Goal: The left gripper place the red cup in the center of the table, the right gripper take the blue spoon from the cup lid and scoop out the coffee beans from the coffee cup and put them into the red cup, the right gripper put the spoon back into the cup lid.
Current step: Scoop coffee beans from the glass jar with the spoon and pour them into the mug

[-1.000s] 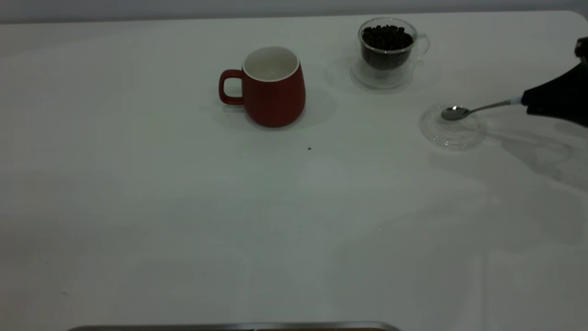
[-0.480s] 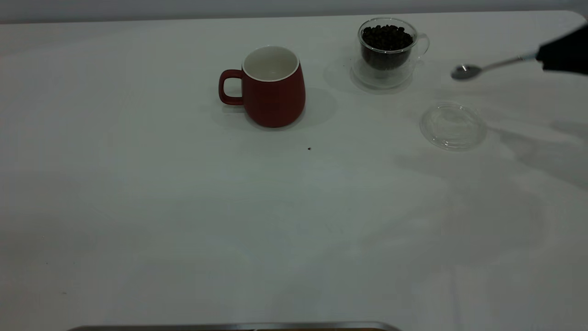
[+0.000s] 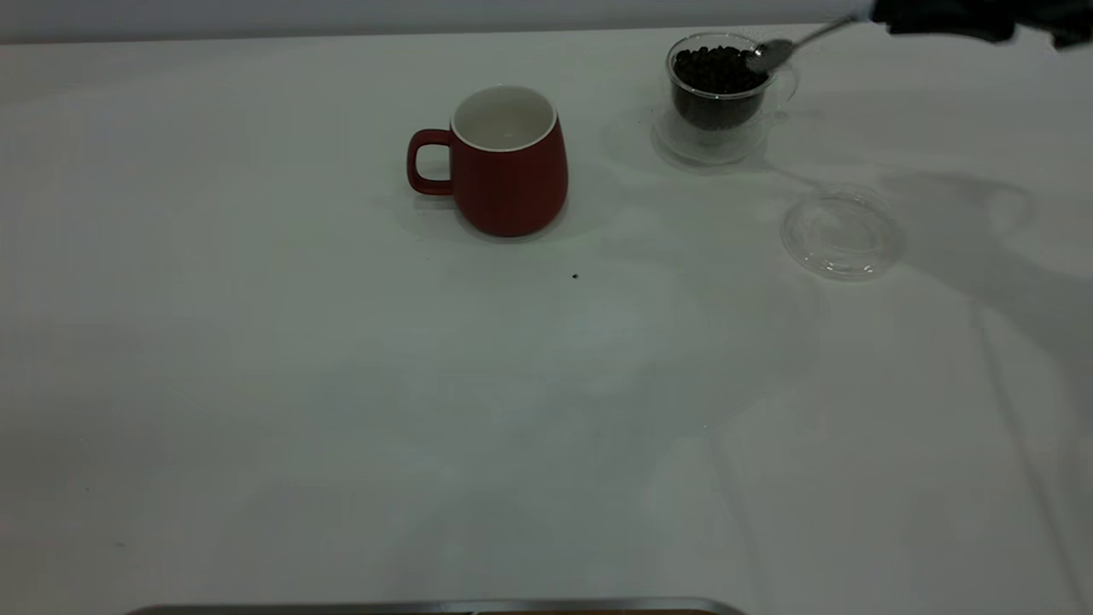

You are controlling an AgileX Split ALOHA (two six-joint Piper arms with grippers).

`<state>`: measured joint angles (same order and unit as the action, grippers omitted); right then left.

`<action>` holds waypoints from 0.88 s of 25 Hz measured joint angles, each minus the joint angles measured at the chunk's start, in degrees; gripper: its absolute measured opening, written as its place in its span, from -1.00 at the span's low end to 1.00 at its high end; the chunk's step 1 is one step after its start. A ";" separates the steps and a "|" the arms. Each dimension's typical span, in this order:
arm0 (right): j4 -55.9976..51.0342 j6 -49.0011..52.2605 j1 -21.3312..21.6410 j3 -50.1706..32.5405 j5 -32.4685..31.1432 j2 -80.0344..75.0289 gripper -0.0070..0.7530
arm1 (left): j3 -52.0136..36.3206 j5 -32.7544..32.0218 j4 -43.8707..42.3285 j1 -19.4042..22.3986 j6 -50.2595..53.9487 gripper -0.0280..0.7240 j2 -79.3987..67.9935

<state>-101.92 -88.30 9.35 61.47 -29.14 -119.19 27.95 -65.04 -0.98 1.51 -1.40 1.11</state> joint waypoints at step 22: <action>-0.51 -1.53 -7.07 11.91 11.72 -9.25 -0.69 | 0.00 0.00 0.00 0.00 -0.12 0.61 0.00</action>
<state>-102.43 -89.83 2.29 73.38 -17.42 -128.44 27.95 -65.04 -0.98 1.51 -1.53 1.11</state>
